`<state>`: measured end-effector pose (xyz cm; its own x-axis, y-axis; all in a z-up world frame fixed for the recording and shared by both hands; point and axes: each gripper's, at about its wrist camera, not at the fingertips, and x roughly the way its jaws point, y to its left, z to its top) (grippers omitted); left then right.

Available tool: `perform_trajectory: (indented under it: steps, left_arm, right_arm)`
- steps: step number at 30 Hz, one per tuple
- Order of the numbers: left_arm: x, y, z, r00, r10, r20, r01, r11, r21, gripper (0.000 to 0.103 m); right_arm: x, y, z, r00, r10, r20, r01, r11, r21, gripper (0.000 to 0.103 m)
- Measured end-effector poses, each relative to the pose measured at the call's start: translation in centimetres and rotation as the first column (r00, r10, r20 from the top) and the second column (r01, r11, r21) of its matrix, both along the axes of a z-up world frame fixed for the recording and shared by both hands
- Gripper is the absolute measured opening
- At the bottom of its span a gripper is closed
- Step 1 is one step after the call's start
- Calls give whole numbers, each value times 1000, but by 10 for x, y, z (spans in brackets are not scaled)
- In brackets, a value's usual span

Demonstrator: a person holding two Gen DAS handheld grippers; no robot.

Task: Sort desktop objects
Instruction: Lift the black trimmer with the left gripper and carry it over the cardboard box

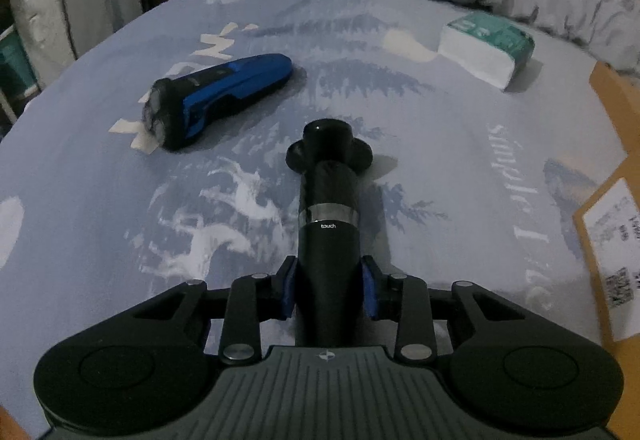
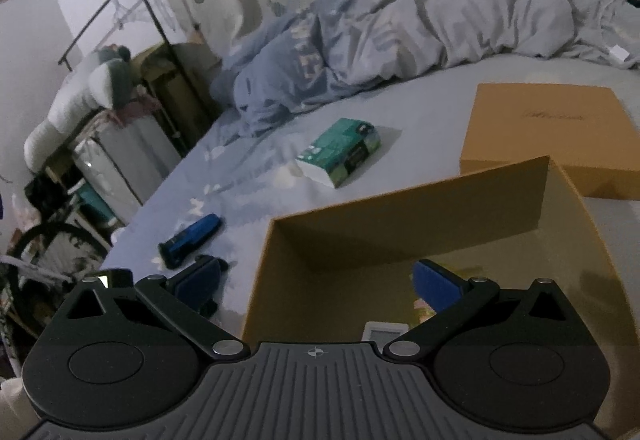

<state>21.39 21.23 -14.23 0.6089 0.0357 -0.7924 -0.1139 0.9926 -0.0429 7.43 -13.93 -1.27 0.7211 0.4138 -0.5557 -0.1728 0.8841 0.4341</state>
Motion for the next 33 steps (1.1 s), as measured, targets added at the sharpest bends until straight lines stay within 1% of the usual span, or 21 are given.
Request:
perform_trajectory:
  steps: [4, 12, 14, 16, 18, 25, 33]
  left_arm:
    - [-23, 4, 7, 999, 29, 34, -28, 999, -46, 34]
    - [-59, 3, 44, 992, 40, 122, -25, 993, -119, 34]
    - [-64, 0, 51, 990, 35, 140, -18, 992, -124, 34]
    - [-61, -6, 66, 987, 46, 154, -26, 991, -131, 34]
    - [-64, -8, 73, 984, 50, 171, -25, 989, -149, 34]
    - [-71, -25, 107, 969, 7, 249, 39, 983, -180, 34]
    - [-85, -67, 139, 935, -63, 350, 148, 963, -223, 34]
  right_arm:
    - [-6, -13, 8, 1000, -19, 5, 19, 1000, 8, 103]
    - [-16, -29, 16, 999, -40, 15, 40, 998, 44, 103]
    - [-18, -32, 18, 999, -43, 18, 42, 998, 49, 103]
    - [-21, -34, 19, 999, -46, 21, 44, 998, 53, 103]
    - [-23, -36, 21, 999, -48, 24, 47, 997, 58, 103]
    - [-31, -45, 26, 998, -57, 35, 55, 996, 74, 103]
    - [-40, -54, 32, 997, -68, 47, 63, 994, 93, 103]
